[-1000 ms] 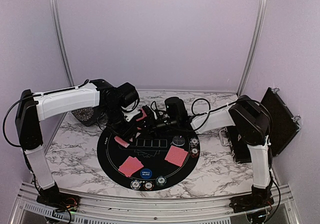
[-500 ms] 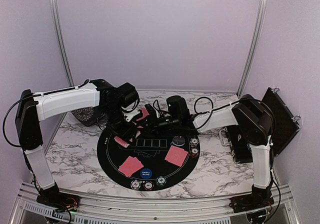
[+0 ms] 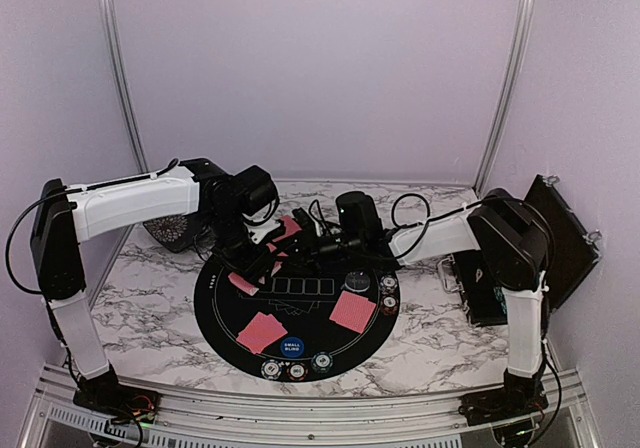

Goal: Distribute texas hold em gaming equipment
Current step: Pick up the poker card from the face-down deck piles.

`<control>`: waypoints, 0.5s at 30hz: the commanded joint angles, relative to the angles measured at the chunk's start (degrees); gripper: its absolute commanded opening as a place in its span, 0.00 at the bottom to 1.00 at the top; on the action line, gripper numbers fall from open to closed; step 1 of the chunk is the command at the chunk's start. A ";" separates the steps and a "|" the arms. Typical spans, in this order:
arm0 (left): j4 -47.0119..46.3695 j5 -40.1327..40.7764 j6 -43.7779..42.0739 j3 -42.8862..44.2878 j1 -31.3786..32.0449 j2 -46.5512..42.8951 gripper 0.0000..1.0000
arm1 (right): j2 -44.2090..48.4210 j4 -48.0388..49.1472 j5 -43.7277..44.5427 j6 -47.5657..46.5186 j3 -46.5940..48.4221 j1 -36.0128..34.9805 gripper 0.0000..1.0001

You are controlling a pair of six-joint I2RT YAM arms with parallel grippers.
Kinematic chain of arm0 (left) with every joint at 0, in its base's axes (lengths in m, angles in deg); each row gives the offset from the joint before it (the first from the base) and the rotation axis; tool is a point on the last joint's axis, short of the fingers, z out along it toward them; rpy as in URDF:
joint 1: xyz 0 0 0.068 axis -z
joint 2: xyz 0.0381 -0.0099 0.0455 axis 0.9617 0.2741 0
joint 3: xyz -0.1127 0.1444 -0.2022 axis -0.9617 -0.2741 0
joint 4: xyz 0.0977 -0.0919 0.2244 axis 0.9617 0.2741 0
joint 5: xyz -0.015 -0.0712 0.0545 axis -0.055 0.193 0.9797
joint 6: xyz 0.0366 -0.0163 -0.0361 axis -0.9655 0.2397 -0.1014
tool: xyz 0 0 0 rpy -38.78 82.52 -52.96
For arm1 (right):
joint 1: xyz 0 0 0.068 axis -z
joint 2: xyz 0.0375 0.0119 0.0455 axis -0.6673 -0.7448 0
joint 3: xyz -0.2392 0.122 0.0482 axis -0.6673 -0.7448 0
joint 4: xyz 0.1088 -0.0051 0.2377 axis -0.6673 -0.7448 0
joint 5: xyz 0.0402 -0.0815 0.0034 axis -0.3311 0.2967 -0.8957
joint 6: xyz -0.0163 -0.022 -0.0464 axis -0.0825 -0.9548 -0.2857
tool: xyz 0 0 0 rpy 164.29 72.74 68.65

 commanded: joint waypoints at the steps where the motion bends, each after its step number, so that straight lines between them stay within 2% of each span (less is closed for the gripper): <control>1: 0.77 -0.13 -0.14 0.20 -0.04 -0.91 0.57 | 2.66 -1.53 0.84 -0.73 -0.97 0.89 0.42; 15: 0.81 0.11 -0.03 0.11 -0.08 -0.58 0.57 | 5.50 -1.37 1.09 -0.50 -2.84 1.33 0.42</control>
